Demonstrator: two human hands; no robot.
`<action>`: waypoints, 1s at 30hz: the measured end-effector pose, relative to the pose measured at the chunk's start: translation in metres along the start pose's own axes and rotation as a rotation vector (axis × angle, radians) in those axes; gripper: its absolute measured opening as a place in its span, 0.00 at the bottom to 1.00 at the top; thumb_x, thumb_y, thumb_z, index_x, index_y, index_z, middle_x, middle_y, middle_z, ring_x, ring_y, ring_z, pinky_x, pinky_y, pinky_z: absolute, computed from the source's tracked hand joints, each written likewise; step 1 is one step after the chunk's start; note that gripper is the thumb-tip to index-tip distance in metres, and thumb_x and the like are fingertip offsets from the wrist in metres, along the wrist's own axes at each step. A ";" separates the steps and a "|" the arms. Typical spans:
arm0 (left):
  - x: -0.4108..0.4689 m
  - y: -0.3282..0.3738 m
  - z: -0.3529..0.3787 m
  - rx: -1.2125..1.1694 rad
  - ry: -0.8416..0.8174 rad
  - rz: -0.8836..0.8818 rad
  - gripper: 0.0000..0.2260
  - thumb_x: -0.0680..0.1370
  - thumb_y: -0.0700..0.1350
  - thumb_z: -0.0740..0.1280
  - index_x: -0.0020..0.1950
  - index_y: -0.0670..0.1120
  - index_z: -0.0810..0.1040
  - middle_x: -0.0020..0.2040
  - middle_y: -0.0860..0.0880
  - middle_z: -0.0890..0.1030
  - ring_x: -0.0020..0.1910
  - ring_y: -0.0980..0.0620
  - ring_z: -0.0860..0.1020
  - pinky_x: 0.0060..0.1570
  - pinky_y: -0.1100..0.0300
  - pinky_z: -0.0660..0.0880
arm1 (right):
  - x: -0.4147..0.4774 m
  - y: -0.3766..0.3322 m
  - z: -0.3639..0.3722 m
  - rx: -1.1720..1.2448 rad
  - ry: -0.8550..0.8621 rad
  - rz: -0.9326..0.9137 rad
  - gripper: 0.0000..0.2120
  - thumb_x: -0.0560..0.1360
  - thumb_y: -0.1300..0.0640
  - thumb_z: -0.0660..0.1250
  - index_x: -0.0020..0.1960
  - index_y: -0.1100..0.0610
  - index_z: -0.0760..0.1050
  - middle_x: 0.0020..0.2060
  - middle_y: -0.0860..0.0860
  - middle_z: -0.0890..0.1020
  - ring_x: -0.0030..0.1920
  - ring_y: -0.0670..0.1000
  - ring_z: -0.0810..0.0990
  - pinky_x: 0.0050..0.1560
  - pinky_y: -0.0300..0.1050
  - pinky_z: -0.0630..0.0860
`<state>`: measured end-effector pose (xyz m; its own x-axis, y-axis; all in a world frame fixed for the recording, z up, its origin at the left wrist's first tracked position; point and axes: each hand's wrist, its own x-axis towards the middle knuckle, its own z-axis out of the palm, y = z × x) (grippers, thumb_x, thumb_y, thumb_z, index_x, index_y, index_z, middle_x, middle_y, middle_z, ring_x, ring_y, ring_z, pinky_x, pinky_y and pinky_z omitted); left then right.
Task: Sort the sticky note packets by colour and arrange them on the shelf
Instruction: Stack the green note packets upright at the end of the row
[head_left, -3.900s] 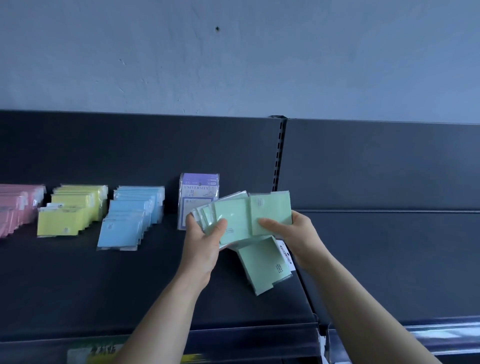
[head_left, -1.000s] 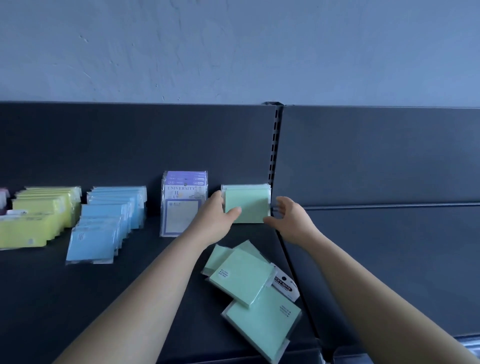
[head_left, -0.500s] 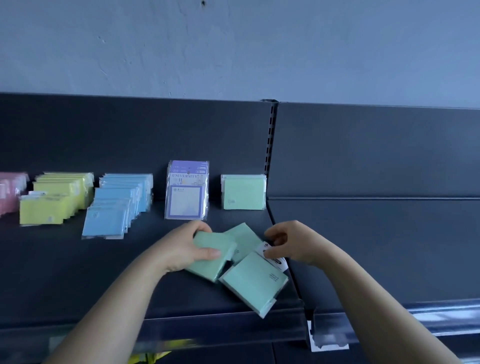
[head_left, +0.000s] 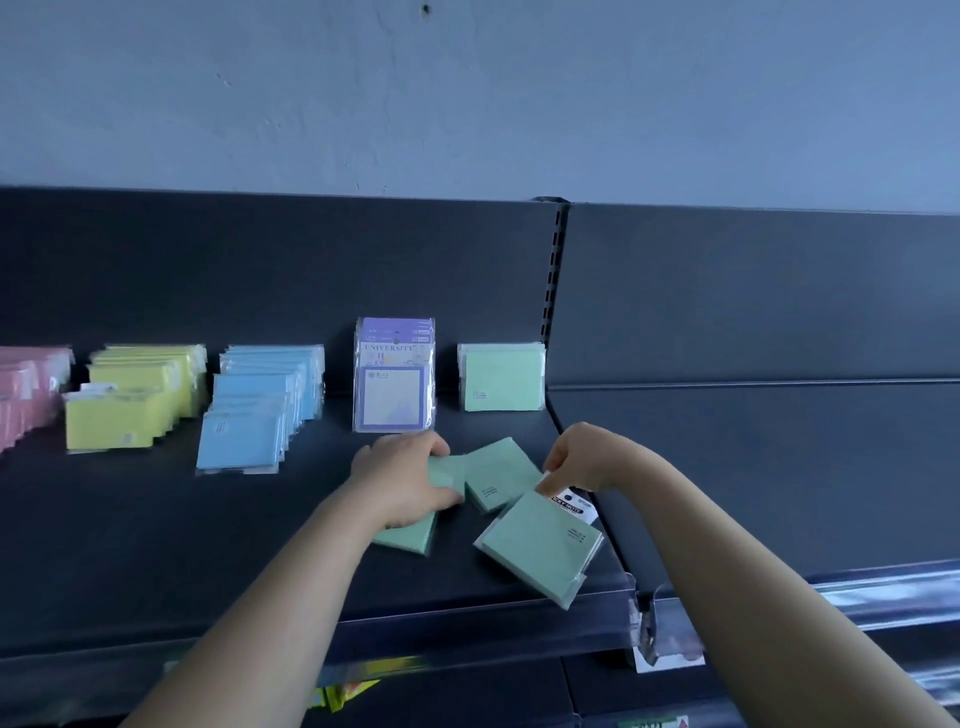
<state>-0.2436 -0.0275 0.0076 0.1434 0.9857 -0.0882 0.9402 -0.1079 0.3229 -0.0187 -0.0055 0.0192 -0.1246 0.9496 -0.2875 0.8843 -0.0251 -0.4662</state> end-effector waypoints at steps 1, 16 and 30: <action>0.001 -0.002 -0.003 0.050 0.003 -0.007 0.24 0.72 0.58 0.70 0.65 0.54 0.71 0.66 0.55 0.73 0.65 0.51 0.70 0.64 0.54 0.67 | 0.000 -0.001 0.000 -0.010 -0.010 -0.012 0.12 0.70 0.53 0.74 0.50 0.58 0.83 0.36 0.45 0.79 0.33 0.43 0.74 0.33 0.36 0.68; 0.029 0.021 0.008 -0.301 0.018 -0.016 0.24 0.67 0.53 0.77 0.54 0.51 0.68 0.50 0.53 0.78 0.50 0.46 0.78 0.54 0.50 0.75 | -0.006 0.025 0.000 0.291 0.054 -0.021 0.21 0.66 0.45 0.76 0.56 0.50 0.78 0.50 0.47 0.82 0.48 0.46 0.79 0.50 0.41 0.75; 0.001 0.009 0.017 -1.112 0.441 -0.108 0.09 0.75 0.41 0.71 0.55 0.48 0.78 0.48 0.49 0.83 0.49 0.47 0.82 0.53 0.43 0.79 | -0.042 0.018 0.010 0.095 -0.051 -0.075 0.24 0.60 0.43 0.80 0.49 0.53 0.76 0.41 0.45 0.79 0.39 0.45 0.75 0.40 0.39 0.70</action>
<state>-0.2301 -0.0298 -0.0060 -0.2422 0.9656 0.0949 0.1285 -0.0650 0.9896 -0.0020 -0.0486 0.0144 -0.2133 0.9330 -0.2899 0.8252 0.0132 -0.5647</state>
